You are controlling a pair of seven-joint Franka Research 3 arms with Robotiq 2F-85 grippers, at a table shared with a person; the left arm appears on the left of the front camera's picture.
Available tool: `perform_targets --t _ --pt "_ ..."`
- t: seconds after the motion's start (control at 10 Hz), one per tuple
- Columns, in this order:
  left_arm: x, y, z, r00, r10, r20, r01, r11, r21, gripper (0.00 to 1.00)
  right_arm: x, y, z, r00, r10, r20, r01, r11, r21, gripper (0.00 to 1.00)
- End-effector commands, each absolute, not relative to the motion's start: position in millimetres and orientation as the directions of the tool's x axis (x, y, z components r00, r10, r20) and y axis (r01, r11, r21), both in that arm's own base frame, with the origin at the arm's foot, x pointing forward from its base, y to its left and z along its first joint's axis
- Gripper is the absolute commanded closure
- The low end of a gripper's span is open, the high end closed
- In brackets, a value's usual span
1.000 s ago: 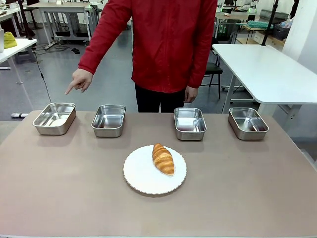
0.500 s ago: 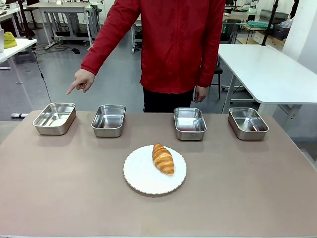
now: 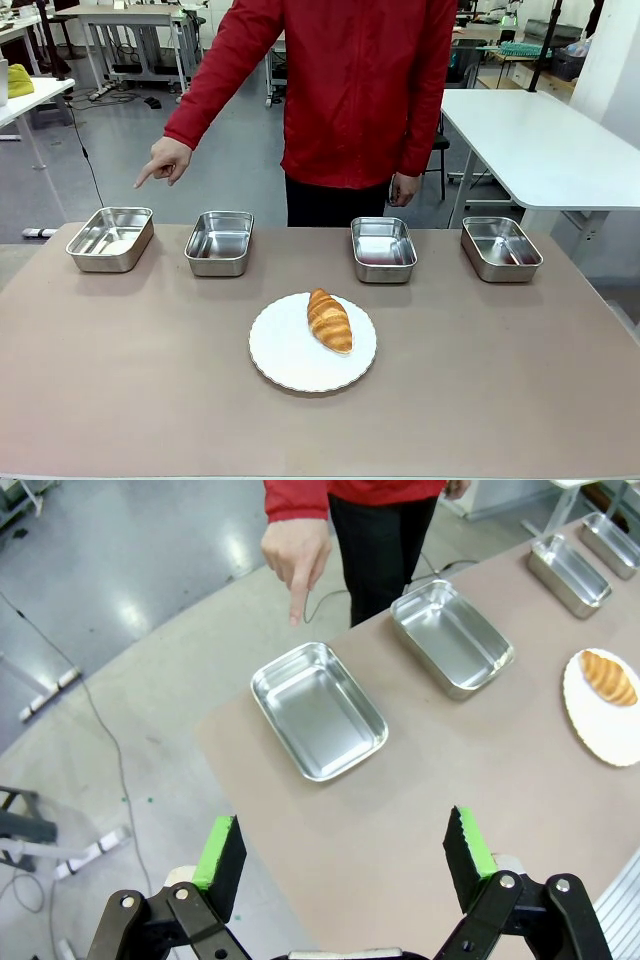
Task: Place the bread in the container.
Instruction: Place the Butter Roll into the Airtight Container indicated by the human.
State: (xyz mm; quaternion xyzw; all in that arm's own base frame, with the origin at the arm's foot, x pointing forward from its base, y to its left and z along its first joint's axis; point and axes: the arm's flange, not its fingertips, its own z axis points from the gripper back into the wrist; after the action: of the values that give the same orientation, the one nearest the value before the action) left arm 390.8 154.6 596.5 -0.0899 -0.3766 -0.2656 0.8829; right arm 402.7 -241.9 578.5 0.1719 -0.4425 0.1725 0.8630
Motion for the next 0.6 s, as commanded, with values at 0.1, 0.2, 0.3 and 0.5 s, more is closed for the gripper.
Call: perform_targets --t 0.1,0.2,0.3,0.5 --pt "405.0 58.6 581.3 0.755 -0.314 0.575 0.392 0.920 -0.013 0.00 403.1 -241.4 580.4 0.546 0.150 0.825 -0.452 0.881 0.139 0.00" --pt "411.7 30.5 573.0 0.782 -0.300 0.546 0.373 0.928 -0.024 0.00 403.1 -241.4 580.4 0.546 0.150 0.825 -0.452 0.881 0.139 0.00" --pt "418.5 -7.8 556.5 0.814 -0.282 0.508 0.340 0.940 -0.023 0.00 403.1 -241.4 580.4 0.546 0.150 0.825 -0.452 0.881 0.139 0.00" --pt "425.0 -98.9 500.4 0.873 -0.260 0.413 0.292 0.956 -0.015 0.00 403.1 -241.4 580.4 0.546 0.150 0.825 -0.452 0.881 0.139 0.00"
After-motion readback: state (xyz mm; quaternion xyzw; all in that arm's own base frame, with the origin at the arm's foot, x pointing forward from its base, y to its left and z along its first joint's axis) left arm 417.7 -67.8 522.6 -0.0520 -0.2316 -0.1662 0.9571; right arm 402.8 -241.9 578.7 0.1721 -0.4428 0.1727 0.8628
